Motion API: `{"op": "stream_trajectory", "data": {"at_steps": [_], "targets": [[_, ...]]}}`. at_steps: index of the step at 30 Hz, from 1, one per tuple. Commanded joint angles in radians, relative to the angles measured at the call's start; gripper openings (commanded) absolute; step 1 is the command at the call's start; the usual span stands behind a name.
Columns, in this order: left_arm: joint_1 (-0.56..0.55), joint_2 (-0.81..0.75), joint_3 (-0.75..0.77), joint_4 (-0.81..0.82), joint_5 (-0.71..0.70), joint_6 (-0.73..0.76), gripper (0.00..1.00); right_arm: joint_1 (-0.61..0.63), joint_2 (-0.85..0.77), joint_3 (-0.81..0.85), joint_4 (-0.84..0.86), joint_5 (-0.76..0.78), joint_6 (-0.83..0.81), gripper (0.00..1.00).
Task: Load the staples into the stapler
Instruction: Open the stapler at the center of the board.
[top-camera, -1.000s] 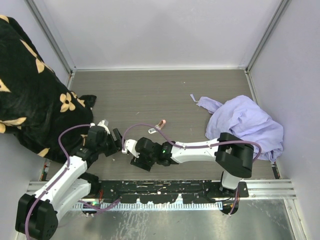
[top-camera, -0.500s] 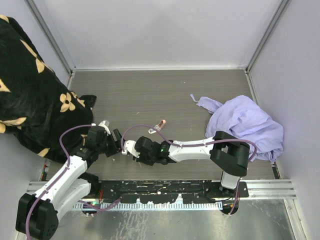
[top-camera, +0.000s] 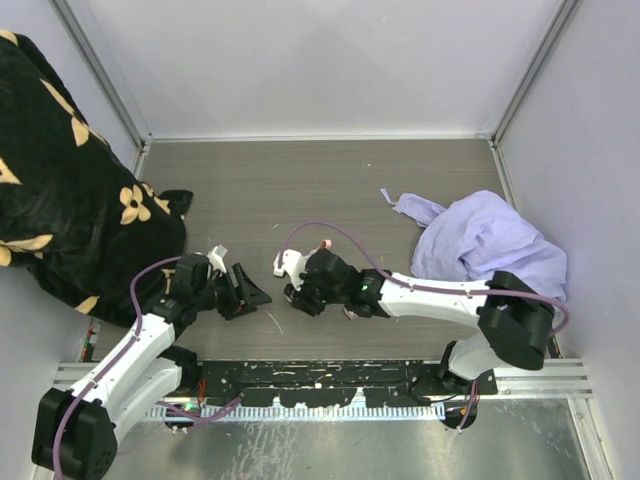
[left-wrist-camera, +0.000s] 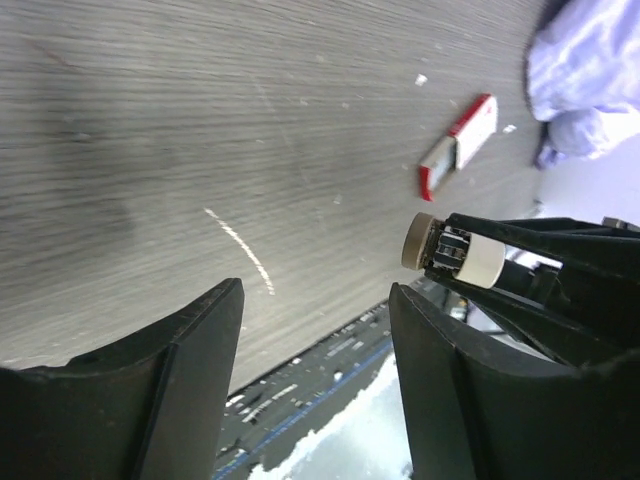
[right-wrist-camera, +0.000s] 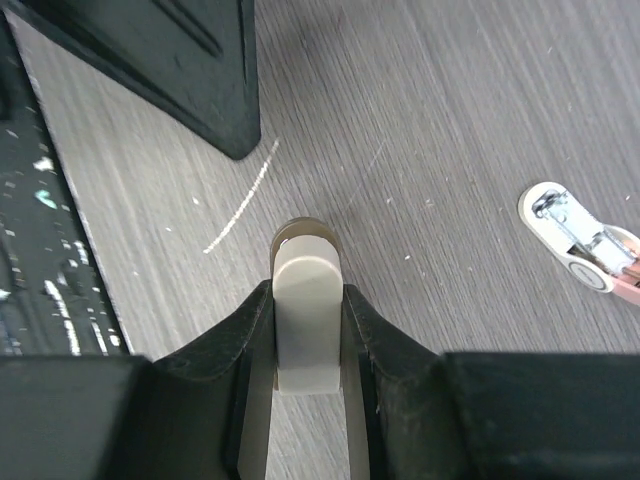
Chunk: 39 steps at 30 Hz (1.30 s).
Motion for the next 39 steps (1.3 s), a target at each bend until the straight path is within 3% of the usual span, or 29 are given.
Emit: {"op": "stream_trajectory", "data": {"at_steps": [1, 13, 24, 39], "targets": [[0.004, -0.041, -0.009, 0.126, 0.176, -0.096, 0.61, -0.026, -0.112, -0.030, 0.144, -0.134, 0.071, 0.04], [0.008, -0.122, -0.047, 0.292, 0.257, -0.310, 0.49, -0.037, -0.188, -0.057, 0.177, -0.226, 0.117, 0.02], [0.008, -0.081, -0.029, 0.269, 0.315, -0.281, 0.33, -0.038, -0.200, -0.061, 0.184, -0.239, 0.126, 0.02], [0.008, -0.047, -0.024, 0.248, 0.378, -0.253, 0.31, -0.038, -0.183, -0.047, 0.192, -0.239, 0.126, 0.02]]}}
